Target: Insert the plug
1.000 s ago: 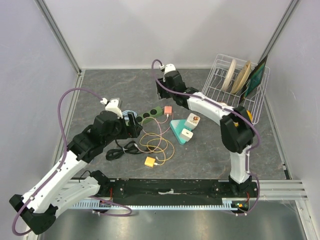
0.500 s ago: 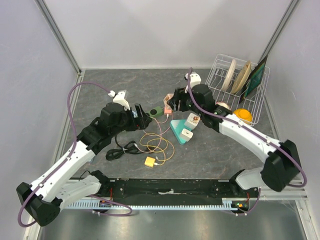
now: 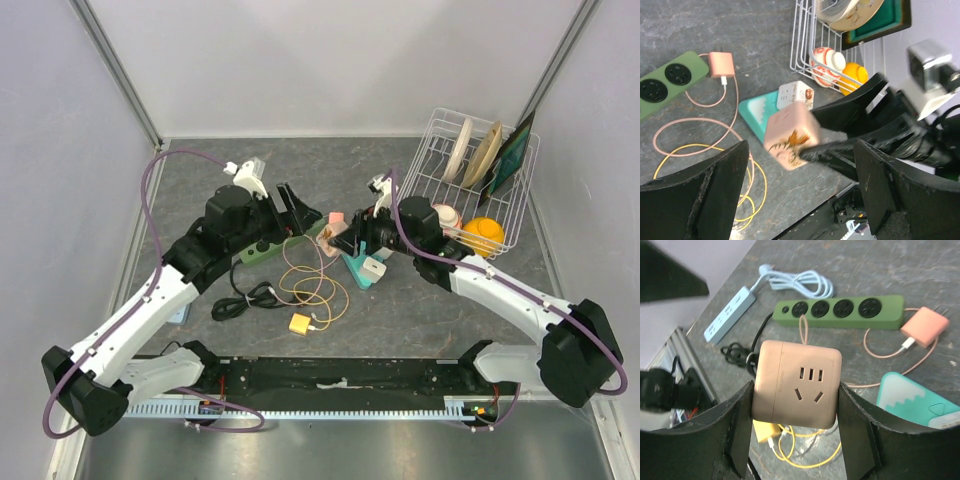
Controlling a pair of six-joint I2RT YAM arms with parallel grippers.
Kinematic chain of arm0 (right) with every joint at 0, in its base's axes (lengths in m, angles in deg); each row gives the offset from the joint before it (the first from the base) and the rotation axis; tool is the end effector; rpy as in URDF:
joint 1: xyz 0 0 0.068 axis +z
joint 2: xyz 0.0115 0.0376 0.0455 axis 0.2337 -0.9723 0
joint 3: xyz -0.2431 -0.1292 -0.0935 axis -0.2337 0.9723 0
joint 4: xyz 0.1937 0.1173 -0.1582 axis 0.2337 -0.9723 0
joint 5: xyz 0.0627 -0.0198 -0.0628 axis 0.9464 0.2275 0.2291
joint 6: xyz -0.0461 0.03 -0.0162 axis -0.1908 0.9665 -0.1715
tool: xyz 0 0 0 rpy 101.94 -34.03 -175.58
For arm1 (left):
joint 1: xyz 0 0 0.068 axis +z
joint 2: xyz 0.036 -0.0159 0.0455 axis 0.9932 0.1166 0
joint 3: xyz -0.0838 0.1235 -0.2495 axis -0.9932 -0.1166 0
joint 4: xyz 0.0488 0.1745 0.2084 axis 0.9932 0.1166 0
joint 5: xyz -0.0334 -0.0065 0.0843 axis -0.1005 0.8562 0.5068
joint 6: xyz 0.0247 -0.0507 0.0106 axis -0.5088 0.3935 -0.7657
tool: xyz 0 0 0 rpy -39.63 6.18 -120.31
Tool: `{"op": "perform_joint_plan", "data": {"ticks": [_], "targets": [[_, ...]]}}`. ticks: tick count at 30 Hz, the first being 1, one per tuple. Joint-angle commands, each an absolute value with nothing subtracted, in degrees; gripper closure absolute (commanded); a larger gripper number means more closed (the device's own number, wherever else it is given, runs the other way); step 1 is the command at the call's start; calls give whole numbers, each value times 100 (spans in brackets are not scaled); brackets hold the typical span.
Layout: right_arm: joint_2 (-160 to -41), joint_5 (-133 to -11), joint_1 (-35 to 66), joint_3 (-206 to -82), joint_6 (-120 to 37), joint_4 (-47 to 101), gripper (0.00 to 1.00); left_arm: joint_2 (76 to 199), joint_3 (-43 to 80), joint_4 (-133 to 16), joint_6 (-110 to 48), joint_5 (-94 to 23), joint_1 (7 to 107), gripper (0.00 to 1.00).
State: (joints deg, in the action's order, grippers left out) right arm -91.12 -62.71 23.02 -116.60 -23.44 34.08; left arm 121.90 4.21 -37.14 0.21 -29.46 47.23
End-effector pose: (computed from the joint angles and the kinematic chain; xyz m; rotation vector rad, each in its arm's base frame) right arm 0.2357 0.1895 0.2984 -0.4229 1.9396 0.9961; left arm 0.1991 -0.1470 0.3683 -0.0905 2.0554 -0.9252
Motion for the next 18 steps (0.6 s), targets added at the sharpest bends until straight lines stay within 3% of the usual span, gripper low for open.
{"op": "perform_joint_plan", "data": {"ticks": [1,18], "targets": [[-8710,-5288,2305,-11469,-2924,4283,100,12409,877,-3732,230,-3200,4736,9],[-8692,-4619,2296,-11548,-3365,4547,100,12893,710,-3556,388,-4316,4736,9]]}}
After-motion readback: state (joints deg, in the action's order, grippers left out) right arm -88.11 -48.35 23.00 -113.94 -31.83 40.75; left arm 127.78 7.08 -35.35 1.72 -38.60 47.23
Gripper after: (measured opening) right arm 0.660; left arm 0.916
